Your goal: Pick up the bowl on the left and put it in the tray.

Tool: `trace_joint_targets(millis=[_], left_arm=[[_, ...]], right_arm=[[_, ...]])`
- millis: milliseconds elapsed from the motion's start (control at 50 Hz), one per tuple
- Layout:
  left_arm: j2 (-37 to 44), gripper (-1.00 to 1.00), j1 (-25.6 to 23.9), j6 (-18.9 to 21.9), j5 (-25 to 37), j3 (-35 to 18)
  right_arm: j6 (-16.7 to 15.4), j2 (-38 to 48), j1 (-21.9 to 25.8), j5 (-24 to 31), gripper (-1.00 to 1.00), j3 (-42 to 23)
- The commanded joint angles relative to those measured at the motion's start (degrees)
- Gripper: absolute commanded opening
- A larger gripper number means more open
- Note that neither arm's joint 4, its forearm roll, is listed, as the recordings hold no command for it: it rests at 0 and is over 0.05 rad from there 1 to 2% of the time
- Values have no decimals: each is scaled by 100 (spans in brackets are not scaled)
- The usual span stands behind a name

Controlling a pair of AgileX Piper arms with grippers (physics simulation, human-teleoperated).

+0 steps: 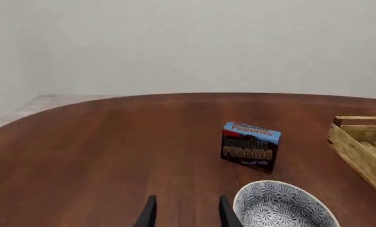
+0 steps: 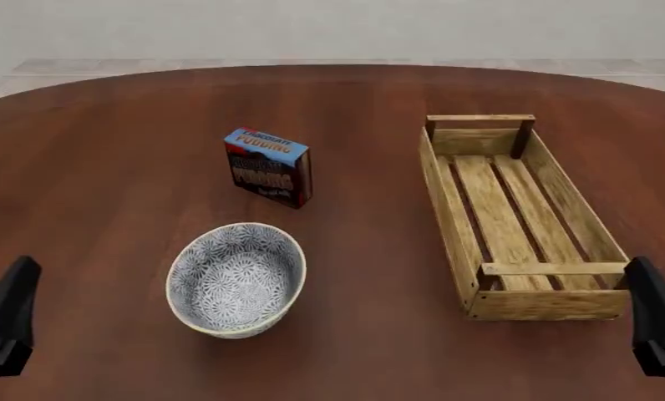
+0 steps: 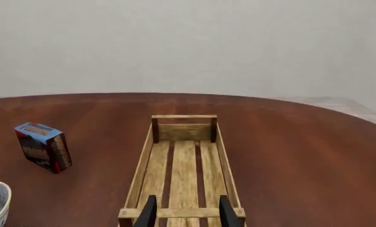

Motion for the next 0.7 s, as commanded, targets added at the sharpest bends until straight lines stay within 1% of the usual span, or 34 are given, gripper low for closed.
trace_joint_targets(millis=[20, 260, 400, 500, 580, 660, 680, 700], left_arm=[[-20, 100, -90, 74, 32, -42], [-38, 100, -65, 99, 43, -57], [-40, 100, -87, 147, 15, -25], [-40, 100, -85, 174, 5, -18], [-40, 100, -94, 177, -11, -3], [-40, 100, -104, 191, -26, 5], [-40, 100, -97, 200, -23, 7], [-40, 100, -98, 197, -19, 8]], right_arm=[[-65, 12, 30, 25, 100, -26], [-36, 11, 23, 161, 100, -162], [132, 18, 127, 496, 100, -421], [98, 317, 178, 511, 100, -646], [-8, 648, 41, 510, 100, -949], [108, 935, 90, 498, 100, -1161], [104, 1144, 70, 481, 100, -1280], [169, 1242, 121, 517, 100, -1373]])
